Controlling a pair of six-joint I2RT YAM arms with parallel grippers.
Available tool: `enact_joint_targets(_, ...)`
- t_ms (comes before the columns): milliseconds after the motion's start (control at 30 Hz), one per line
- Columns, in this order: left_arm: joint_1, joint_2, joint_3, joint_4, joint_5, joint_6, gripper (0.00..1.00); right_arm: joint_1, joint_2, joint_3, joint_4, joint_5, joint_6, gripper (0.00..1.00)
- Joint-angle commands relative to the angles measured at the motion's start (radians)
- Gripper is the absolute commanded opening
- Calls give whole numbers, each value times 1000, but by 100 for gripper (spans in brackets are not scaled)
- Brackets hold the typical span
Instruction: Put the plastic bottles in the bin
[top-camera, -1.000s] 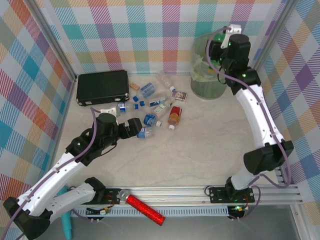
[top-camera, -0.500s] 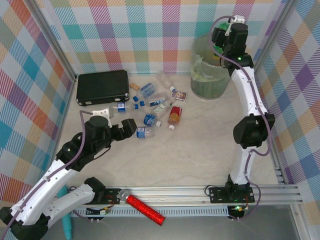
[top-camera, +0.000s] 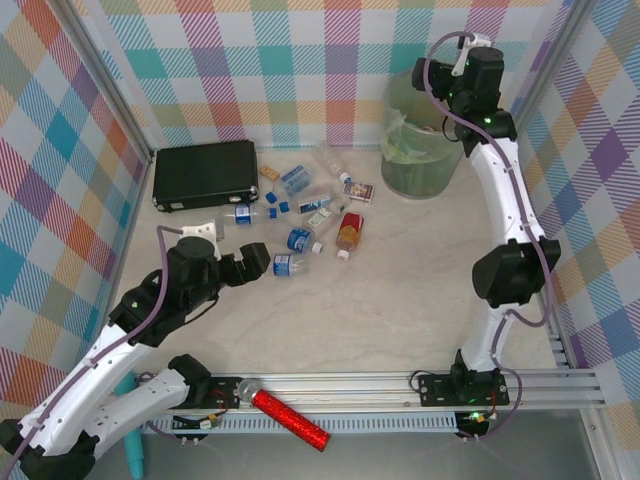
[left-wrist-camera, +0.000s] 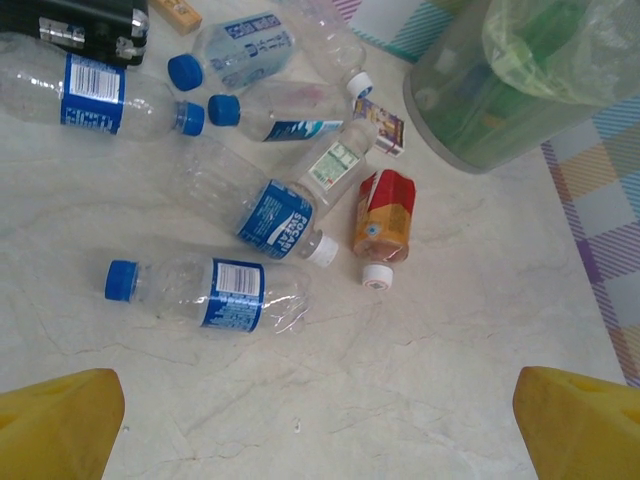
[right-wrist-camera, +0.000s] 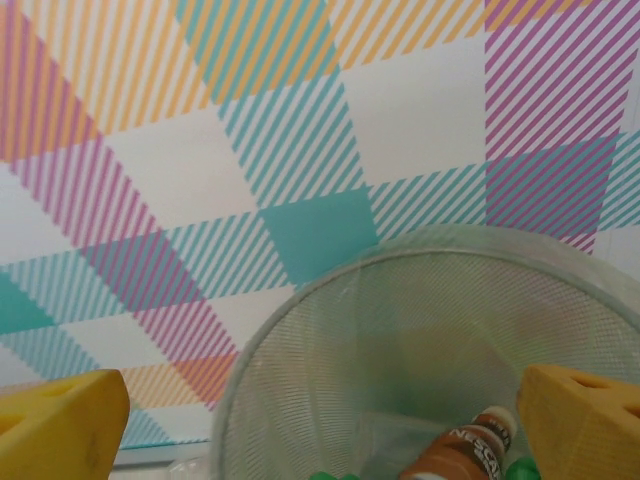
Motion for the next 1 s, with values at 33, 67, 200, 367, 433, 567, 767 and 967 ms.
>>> enact_joint_targets(33, -5, 17, -25, 27, 12, -17, 100, 24, -139, -132, 21, -79, 68, 99)
enact_joint_targets(67, -5, 24, -24, 24, 12, -20, 100, 35, -172, -179, 33, -85, 68, 99)
enact_joint_targets(200, -6, 46, -37, 22, -6, -49, 100, 83, -301, -361, 71, -94, 81, 99)
enact_joint_targets(367, -4, 92, -73, 66, -57, -166, 100, 185, -452, -618, 147, -94, 45, 99)
enact_joint_targets(433, -2, 137, -74, 89, -66, -204, 100, 258, -499, -718, 184, -64, -17, 99)
enact_joint_targets(567, 9, 233, -71, 98, -77, -307, 100, 364, -559, -883, 236, -21, -48, 99)
enact_joint_targets(767, 32, 339, -95, 149, -46, -405, 100, 452, -644, -1088, 308, -31, -22, 99)
enact_joint_targets(967, 102, 379, -105, 146, -31, -398, 100, 522, -678, -1199, 317, -66, 1, 99)
